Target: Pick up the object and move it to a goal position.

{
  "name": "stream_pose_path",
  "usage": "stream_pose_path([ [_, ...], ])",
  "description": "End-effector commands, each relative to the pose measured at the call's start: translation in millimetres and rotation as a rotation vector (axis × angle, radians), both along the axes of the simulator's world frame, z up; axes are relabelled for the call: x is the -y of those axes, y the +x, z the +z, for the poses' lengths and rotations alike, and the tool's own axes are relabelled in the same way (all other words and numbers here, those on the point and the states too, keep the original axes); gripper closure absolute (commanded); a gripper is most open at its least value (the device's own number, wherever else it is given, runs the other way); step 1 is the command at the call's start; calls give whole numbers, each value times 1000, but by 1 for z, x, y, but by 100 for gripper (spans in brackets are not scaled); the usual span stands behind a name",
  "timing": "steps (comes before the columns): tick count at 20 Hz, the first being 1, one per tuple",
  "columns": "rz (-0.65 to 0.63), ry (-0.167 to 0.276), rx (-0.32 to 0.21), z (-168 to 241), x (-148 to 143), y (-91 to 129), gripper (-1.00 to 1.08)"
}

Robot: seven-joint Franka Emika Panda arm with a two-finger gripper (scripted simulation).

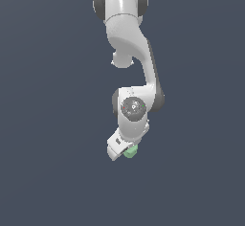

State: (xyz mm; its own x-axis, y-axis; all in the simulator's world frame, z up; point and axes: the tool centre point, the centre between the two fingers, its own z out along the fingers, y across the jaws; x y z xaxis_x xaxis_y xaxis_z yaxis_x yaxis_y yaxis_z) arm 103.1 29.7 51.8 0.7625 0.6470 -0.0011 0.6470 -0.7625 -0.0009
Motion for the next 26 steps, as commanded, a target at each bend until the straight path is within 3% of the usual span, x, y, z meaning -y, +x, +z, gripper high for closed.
stream_pose_path([
  [1, 0, 0, 1, 1, 0, 1, 108],
  [16, 0, 0, 1, 6, 4, -1, 108],
  [26, 0, 0, 1, 51, 39, -17, 108],
])
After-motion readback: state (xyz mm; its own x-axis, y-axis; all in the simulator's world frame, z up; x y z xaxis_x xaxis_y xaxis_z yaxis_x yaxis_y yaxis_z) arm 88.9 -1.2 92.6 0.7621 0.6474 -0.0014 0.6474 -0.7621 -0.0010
